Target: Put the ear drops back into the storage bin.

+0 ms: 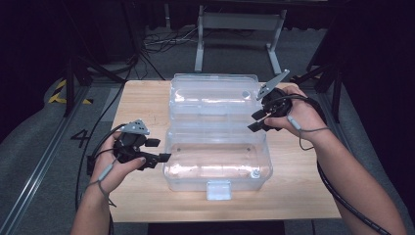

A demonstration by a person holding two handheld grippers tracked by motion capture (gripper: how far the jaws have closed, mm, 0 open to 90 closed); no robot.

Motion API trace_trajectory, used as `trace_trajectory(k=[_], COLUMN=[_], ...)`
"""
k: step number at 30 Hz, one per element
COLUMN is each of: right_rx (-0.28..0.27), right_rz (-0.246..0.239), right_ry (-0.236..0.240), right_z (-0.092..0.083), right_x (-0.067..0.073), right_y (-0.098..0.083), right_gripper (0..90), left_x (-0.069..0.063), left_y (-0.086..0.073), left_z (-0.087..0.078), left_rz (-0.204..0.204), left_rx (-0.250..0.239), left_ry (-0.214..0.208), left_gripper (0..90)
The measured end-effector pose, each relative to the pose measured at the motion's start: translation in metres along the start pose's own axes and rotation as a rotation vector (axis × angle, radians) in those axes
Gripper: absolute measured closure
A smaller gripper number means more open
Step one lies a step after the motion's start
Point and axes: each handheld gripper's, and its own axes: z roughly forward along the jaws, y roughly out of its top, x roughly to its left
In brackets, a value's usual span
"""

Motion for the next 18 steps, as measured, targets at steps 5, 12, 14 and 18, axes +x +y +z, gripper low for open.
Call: trace_trajectory(k=[5,12,14,18], right_rx=[-0.009,-0.014,-0.014,-0.016], right_rz=[0.014,0.033,0.040,0.049], right_ry=[-0.003,-0.008,-0.010,-0.001], right_z=[-0.002,-0.002,-0.001,0.000], right_x=[-0.004,-0.008,-0.010,-0.013], right_y=[0.000,-0.002,-0.003,-0.004], right_gripper=[51.7,51.6,51.6,51.5], left_x=[-0.008,-0.014,-0.015,-0.019], left_y=[0.000,0.002,0.003,0.004], left_z=[0.013,0.026,0.029,0.037], left_rz=[0.067,0.109,0.124,0.144], left_rx=[0.042,0.081,0.089,0.109], left_ry=[-0.011,-0.054,-0.073,-0.086], left_gripper=[35.5,35.8,36.3,36.5])
